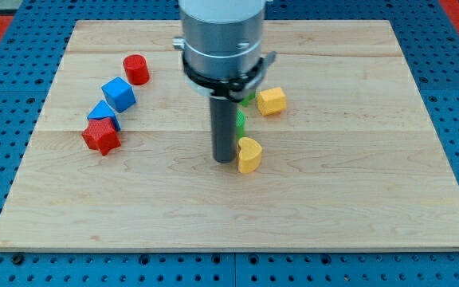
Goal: Push yellow hexagon into green star
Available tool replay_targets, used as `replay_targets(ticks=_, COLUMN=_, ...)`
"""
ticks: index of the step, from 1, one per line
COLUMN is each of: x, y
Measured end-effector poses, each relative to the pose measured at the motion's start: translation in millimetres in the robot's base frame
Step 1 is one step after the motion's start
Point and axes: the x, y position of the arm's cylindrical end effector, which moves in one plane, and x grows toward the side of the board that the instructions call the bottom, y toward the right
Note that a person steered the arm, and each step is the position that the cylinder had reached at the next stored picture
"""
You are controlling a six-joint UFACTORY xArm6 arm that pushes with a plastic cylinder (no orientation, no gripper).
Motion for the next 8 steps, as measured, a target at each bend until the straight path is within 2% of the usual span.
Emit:
replay_targets(ticks=1, x=-21.4, y=-10.7)
replay_targets(ticks=2, x=-35.0, y=27.1)
replay_targets(ticks=3, x=-35.6, y=29.1)
replay_targets(ticks=6, x=-47.9, y=117.6)
replay_targets(ticks=7, x=-91.0, y=112.8)
replay_targets(ticks=8, x=-105.2, y=91.9)
